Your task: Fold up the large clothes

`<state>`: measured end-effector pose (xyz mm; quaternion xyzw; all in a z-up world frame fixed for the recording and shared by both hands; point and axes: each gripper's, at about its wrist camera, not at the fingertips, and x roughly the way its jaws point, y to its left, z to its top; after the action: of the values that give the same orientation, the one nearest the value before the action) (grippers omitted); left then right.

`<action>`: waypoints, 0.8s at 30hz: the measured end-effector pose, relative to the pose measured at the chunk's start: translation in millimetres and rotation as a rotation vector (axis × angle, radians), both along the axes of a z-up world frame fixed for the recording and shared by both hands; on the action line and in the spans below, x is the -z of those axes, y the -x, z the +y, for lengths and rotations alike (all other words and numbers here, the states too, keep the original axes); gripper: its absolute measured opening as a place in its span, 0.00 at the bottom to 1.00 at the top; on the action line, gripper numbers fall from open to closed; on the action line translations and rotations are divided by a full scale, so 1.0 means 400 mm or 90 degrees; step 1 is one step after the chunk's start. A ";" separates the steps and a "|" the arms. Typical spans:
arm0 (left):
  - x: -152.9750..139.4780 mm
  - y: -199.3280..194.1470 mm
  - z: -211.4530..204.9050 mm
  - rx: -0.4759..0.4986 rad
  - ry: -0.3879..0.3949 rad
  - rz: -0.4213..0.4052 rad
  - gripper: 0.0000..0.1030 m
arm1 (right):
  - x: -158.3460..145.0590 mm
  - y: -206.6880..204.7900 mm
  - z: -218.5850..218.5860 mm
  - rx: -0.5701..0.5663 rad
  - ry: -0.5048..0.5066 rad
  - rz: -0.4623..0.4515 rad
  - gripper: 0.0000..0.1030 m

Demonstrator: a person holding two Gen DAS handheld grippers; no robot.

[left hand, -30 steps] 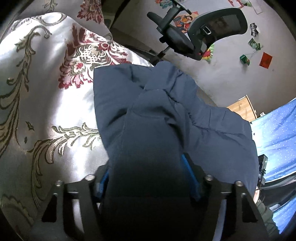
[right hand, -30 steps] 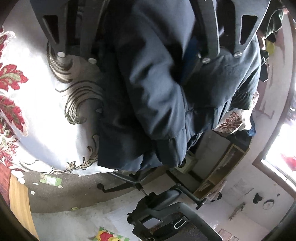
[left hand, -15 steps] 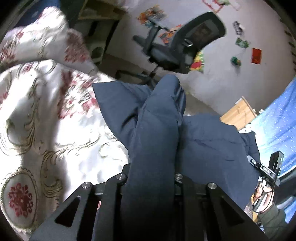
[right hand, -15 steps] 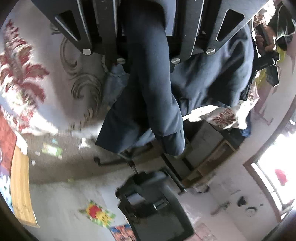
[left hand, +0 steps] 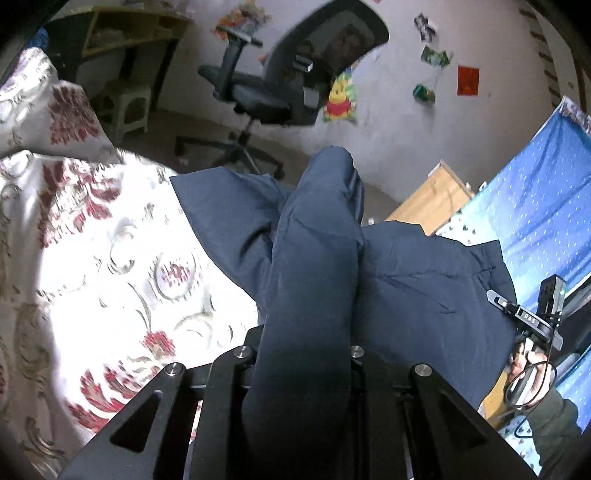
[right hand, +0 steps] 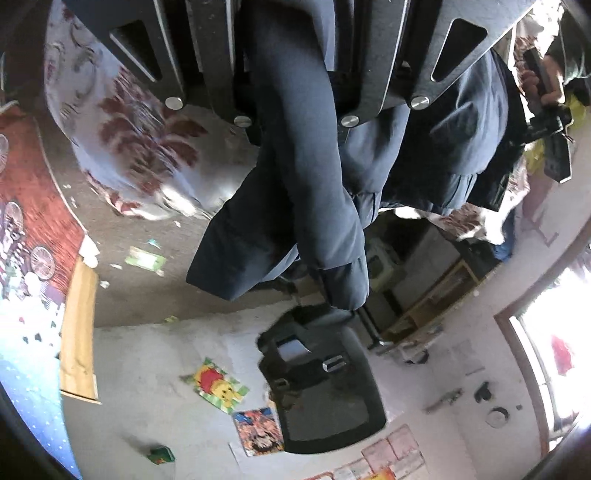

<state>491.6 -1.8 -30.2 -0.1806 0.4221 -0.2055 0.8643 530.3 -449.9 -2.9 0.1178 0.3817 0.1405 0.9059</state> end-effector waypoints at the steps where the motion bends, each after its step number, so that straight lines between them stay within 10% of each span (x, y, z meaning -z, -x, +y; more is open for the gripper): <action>1: 0.017 -0.003 -0.012 0.004 -0.008 0.009 0.14 | 0.019 0.005 -0.003 0.004 0.018 0.011 0.14; 24: 0.068 -0.045 -0.045 -0.041 -0.111 0.043 0.38 | 0.125 0.026 -0.013 0.042 0.141 0.028 0.39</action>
<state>509.6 -19.9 -57.3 -0.1253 0.4611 -0.1338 0.8682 520.0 -455.2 -52.9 0.0326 0.4106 0.0646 0.9090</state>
